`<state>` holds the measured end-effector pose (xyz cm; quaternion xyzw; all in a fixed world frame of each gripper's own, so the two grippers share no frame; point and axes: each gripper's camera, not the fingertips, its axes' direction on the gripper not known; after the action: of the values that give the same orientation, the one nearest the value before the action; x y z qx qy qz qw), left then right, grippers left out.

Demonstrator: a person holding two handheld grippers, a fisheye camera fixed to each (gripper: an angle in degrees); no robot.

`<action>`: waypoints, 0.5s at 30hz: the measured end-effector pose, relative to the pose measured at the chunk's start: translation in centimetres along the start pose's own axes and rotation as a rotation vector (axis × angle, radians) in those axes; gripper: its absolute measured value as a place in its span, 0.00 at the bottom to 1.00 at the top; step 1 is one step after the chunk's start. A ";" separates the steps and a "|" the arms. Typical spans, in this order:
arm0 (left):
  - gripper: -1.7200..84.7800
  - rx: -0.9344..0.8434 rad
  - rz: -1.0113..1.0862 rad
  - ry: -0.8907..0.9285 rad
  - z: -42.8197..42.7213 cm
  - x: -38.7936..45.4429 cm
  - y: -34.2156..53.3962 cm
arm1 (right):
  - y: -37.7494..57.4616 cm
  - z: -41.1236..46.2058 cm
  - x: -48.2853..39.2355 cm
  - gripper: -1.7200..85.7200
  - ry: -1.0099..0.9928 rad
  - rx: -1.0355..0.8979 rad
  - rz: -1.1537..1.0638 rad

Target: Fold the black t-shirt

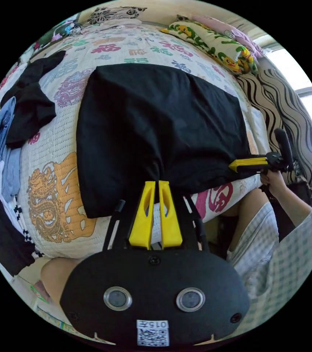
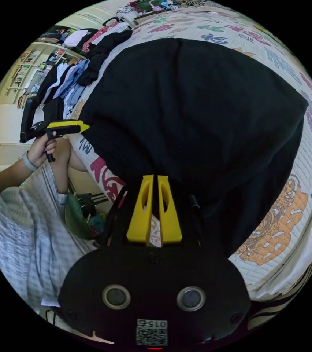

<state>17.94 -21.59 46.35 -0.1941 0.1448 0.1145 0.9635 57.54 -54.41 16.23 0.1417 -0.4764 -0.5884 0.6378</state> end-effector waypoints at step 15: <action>0.09 0.265 0.310 -0.129 -2.9 7.5 3.7 | -0.6 1.8 -11.9 0.01 0.339 0.033 0.162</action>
<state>23.22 -18.24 40.11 -0.0333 0.1248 0.2532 0.9587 57.50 -43.35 11.44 0.2105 -0.3815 -0.4947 0.7519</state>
